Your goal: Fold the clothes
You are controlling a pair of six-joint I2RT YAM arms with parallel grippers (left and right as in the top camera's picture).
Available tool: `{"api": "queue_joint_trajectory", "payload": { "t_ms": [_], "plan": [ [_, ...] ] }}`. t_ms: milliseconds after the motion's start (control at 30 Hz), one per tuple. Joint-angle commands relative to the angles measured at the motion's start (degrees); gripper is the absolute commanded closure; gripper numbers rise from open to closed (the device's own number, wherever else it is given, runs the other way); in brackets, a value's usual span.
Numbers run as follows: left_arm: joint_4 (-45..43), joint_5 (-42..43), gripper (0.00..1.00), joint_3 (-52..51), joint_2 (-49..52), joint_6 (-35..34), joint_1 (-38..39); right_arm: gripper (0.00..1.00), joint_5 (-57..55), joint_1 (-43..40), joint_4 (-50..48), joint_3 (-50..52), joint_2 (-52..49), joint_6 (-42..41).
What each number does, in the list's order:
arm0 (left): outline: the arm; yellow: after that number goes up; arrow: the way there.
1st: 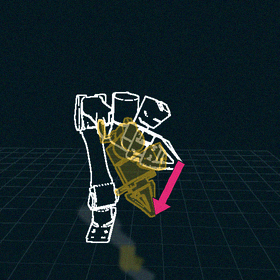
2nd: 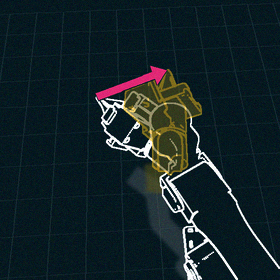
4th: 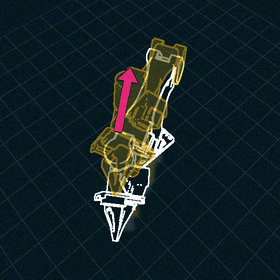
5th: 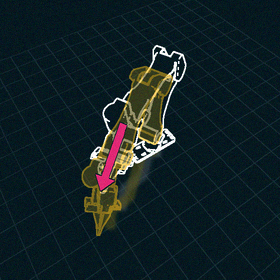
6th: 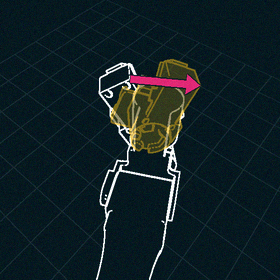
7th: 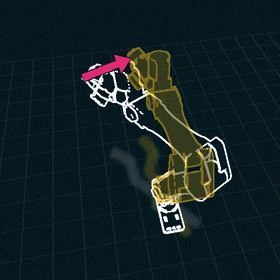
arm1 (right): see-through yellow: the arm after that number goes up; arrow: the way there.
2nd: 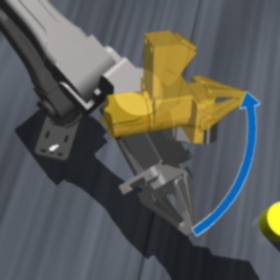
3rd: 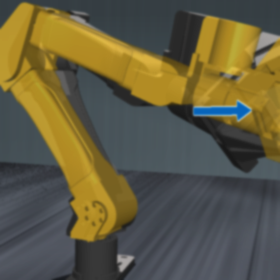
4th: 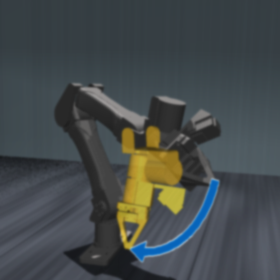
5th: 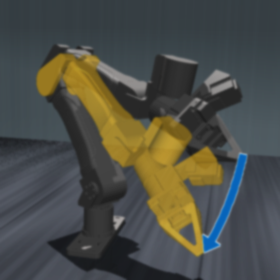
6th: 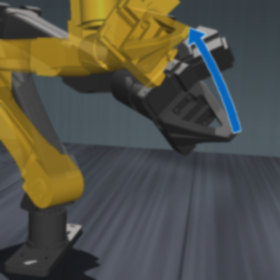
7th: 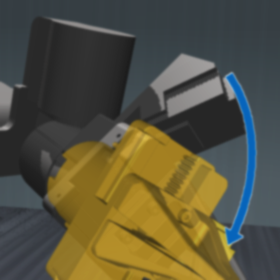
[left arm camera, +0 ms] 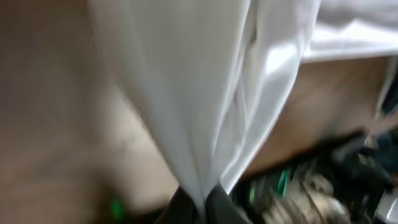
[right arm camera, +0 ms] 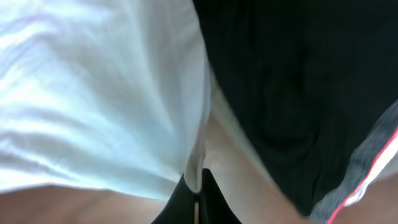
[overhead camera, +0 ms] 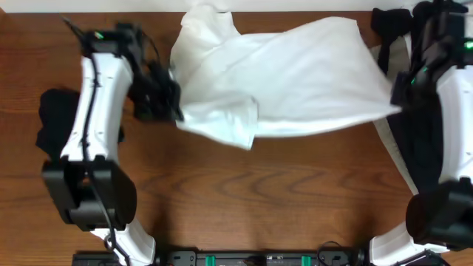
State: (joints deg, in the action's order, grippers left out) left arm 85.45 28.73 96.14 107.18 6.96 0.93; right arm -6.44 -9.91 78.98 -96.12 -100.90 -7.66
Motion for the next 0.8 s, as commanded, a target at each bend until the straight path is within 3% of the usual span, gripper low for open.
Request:
{"api": "queue_joint_trajectory", "payload": {
  "t_ms": [0,300,767],
  "plan": [
    [-0.8,-1.1,0.94,-10.1,-1.1,2.2,-0.1,0.99,-0.2,-0.2,-0.7,6.9,0.1,1.3],
    [-3.9,-1.1,0.94,-26.3,-1.2,-1.1,-0.1,0.99,-0.2,-0.8,-1.8,18.3,0.1,-0.7],
    [-5.4,-1.1,0.94,-29.3,-6.3,-1.6,-0.1,0.99,-0.2,-5.1,-0.8,20.6,0.1,-1.7]
  ]
}}
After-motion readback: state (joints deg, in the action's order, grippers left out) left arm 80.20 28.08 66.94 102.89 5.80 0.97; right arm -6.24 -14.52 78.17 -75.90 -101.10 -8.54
